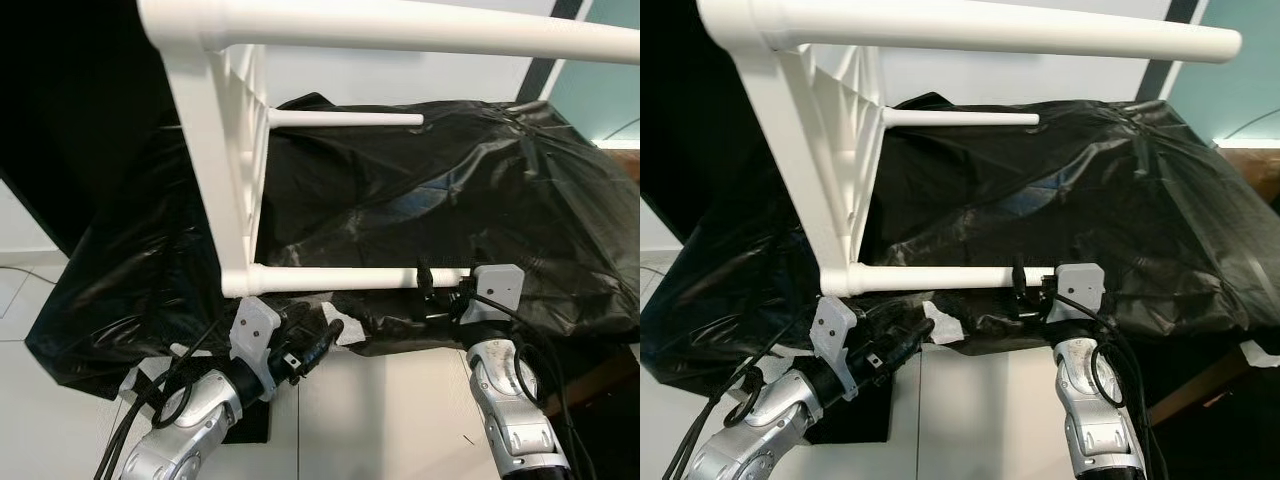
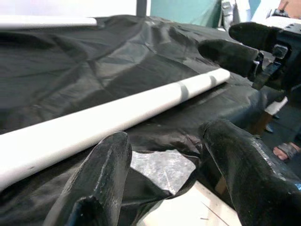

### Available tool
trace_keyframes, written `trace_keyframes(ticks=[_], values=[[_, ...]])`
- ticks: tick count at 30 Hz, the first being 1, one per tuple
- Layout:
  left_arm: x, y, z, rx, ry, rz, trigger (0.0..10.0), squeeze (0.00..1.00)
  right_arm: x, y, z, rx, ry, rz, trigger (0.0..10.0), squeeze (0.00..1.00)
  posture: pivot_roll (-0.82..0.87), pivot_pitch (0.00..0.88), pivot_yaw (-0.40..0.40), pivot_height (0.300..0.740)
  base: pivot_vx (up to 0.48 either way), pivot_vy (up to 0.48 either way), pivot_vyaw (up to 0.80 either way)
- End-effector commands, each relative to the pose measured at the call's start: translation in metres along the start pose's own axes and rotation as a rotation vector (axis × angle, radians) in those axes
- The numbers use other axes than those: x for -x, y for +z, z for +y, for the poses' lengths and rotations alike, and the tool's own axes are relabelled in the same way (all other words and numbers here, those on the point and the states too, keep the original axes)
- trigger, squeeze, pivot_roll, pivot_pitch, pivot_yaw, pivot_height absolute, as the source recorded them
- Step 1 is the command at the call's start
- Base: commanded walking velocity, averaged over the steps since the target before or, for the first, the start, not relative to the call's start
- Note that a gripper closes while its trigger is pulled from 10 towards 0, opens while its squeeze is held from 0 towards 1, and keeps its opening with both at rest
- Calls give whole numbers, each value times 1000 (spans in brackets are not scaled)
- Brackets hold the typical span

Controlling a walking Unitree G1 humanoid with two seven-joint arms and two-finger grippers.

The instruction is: Building children table

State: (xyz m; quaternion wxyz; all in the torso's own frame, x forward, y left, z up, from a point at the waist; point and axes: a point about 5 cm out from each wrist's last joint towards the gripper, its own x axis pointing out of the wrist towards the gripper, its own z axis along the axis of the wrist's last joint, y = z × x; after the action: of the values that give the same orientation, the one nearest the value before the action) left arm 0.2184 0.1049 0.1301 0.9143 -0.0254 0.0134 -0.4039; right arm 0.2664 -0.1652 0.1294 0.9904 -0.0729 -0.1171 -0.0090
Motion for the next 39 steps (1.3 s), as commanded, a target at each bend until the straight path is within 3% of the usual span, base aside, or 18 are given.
trace_keyframes(ticks=[1, 8, 29, 39], values=[[1, -3, -2, 0, -56, 2, 10000, 0, 0, -2, -2, 5, 4, 6, 10000, 0, 3, 0, -8, 740, 0, 0, 0], [2, -2, -3, -1, -62, -14, 10000, 0, 0, -2, -2, 9, 10, 7, 10000, 0, 7, 0, -15, 740, 0, 0, 0], [3, -2, -5, 13, -62, -18, 10000, 0, 2, -3, -4, 13, 18, 12, 10000, 0, 8, 0, -18, 740, 0, -357, 0], [3, -2, -4, 29, -42, -31, 10000, 0, 3, -3, -4, 16, 21, 12, 10000, 0, 7, 0, -20, 740, 0, 0, 0]])
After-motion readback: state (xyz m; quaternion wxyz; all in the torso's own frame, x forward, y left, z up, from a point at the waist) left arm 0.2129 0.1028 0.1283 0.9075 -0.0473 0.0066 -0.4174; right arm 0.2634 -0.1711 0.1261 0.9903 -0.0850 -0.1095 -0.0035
